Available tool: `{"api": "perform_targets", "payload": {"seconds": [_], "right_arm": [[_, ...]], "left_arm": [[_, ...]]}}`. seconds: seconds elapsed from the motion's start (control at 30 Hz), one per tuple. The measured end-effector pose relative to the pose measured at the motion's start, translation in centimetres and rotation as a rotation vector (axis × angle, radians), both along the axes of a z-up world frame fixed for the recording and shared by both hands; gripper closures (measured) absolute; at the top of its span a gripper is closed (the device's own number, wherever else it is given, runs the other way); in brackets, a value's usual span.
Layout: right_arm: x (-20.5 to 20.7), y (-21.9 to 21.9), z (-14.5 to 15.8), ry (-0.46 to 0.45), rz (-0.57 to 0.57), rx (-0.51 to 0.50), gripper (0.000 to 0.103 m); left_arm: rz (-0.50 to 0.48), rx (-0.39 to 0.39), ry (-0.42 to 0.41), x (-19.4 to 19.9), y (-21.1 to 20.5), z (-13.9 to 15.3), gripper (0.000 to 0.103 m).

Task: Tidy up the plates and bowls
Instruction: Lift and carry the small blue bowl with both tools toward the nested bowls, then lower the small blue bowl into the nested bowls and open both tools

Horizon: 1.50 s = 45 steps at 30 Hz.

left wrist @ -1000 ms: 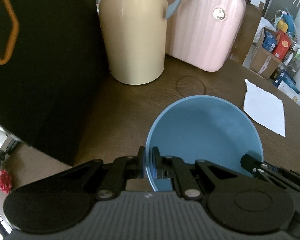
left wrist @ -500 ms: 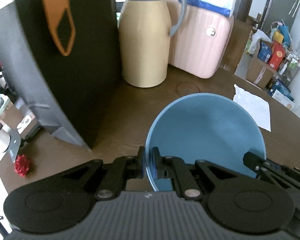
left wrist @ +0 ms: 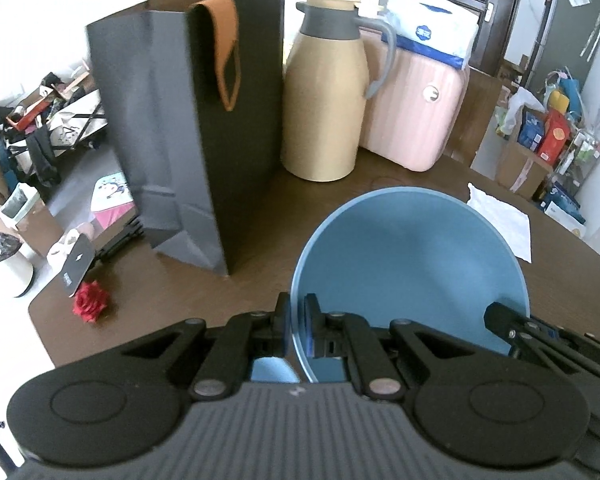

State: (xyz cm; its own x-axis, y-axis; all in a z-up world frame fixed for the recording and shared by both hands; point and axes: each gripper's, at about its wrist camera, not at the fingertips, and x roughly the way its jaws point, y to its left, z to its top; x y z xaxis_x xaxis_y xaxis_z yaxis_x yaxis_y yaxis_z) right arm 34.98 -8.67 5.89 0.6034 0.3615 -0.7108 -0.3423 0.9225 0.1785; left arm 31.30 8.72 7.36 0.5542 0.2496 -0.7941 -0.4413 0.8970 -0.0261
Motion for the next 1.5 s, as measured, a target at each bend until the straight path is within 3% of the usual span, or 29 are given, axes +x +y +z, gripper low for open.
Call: {"api": "perform_targets", "payload": {"seconds": [0.37,0.93,1.5], "right_arm": [[-4.5,1.4,0.2,-0.017,0.036,0.009,0.096],[-8.1,4.4,-1.3,-0.002,0.09,0.004,0.096],[-8.0,7.7,-5.3,0.064,0.127,-0.01,0.096]], "left_arm": [[0.045,0.006,-0.019,-5.2,1.4,0.3,0.095],[0.115,-0.015,-0.002,-9.8,3.8,-1.4,0.095],[0.149,-0.039,0.054,-10.1,7.0,-5.2,0.095]]}}
